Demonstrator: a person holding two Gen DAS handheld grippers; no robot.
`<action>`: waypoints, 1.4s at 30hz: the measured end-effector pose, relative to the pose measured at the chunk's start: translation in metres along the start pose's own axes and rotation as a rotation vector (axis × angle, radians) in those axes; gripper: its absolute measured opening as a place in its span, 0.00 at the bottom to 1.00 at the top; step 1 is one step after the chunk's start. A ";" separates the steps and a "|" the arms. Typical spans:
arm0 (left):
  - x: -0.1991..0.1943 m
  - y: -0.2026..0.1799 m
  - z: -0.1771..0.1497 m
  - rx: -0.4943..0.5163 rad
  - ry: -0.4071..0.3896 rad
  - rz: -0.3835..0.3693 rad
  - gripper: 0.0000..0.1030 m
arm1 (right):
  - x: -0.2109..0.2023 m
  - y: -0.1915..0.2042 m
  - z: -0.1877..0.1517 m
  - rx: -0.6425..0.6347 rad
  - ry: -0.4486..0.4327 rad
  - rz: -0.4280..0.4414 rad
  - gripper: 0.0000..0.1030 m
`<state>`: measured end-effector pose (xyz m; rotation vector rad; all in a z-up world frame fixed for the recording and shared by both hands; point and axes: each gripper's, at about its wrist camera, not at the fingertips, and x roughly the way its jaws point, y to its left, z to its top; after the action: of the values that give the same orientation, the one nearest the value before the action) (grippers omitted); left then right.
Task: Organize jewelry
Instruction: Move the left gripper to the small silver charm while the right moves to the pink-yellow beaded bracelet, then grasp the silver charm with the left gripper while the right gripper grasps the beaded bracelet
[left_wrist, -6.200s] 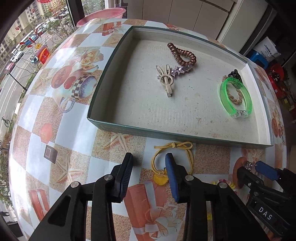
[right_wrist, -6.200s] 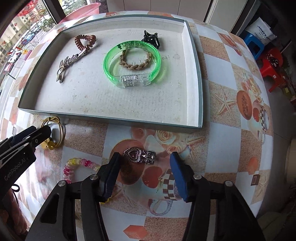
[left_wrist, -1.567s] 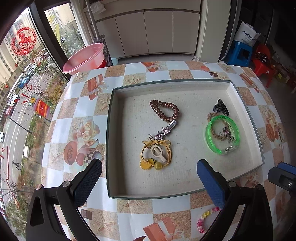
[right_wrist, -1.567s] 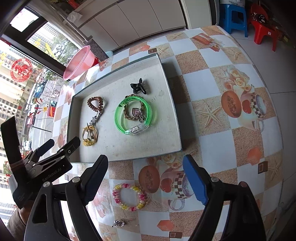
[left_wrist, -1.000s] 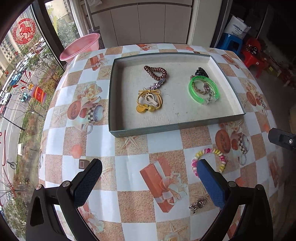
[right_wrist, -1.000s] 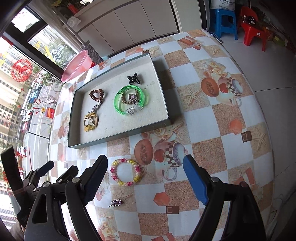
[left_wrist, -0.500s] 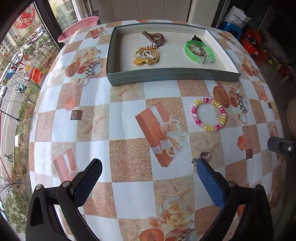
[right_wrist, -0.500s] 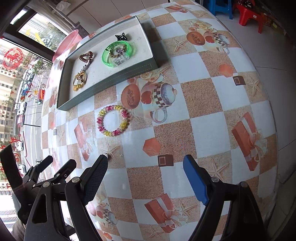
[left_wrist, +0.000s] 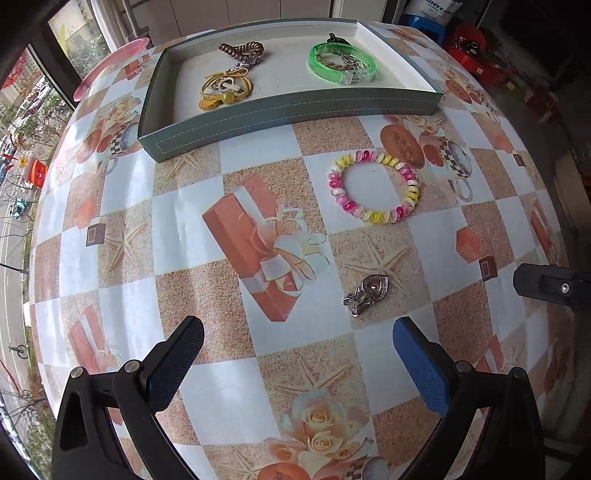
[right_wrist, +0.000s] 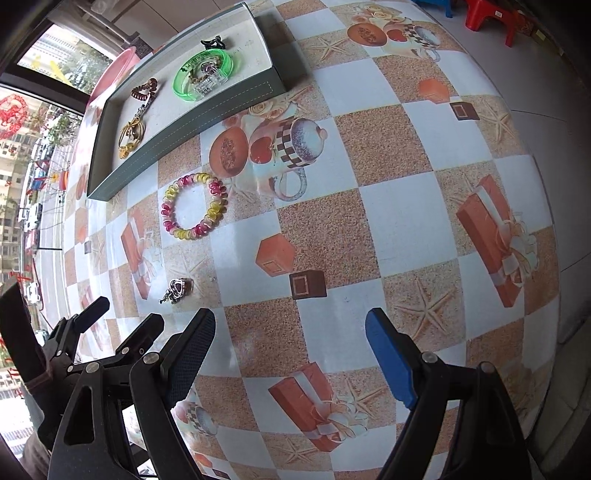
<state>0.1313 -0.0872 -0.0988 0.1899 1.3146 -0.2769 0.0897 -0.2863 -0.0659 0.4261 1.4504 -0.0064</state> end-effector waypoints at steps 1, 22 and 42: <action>0.002 -0.004 0.001 0.019 0.001 0.003 1.00 | 0.001 -0.001 0.000 0.000 0.003 0.000 0.83; 0.027 -0.015 0.013 0.022 -0.013 0.031 0.97 | 0.031 0.046 0.056 -0.126 -0.009 -0.038 0.83; 0.021 -0.025 0.013 0.032 -0.049 0.010 0.77 | 0.066 0.110 0.073 -0.371 -0.082 -0.218 0.49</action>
<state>0.1401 -0.1167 -0.1155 0.2152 1.2607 -0.2928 0.1963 -0.1888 -0.0944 -0.0362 1.3739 0.0688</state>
